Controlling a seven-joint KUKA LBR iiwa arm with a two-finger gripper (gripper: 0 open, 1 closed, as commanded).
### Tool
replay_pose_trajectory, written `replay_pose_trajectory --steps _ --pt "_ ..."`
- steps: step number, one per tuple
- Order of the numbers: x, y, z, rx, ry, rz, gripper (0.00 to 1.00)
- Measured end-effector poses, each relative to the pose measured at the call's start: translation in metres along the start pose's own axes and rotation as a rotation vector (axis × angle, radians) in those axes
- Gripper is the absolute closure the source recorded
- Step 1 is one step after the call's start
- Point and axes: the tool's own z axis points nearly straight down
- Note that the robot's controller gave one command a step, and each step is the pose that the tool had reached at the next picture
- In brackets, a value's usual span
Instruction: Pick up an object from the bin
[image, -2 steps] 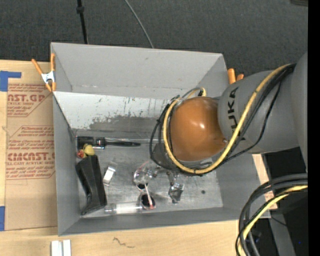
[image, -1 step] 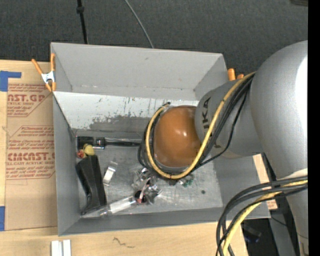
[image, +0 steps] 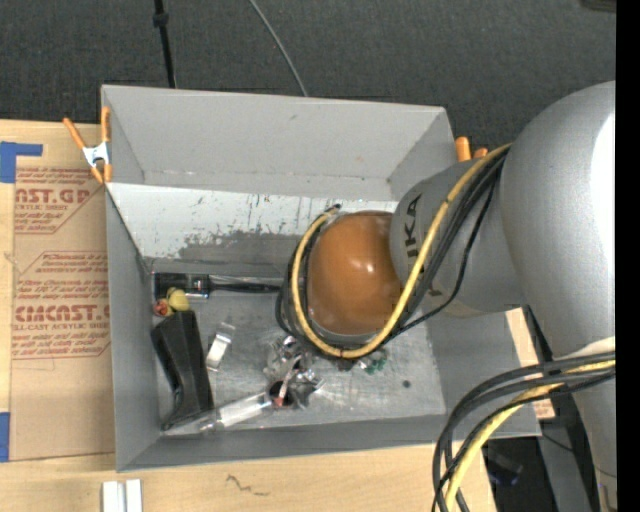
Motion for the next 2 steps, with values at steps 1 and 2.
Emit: replay_pose_trajectory --steps 1,2 --pt "-0.0115 -0.0222 -0.0829 -0.005 0.014 -0.01 1.0" --pt "-0.0115 -0.0222 -0.0829 -0.005 0.014 -0.01 1.0"
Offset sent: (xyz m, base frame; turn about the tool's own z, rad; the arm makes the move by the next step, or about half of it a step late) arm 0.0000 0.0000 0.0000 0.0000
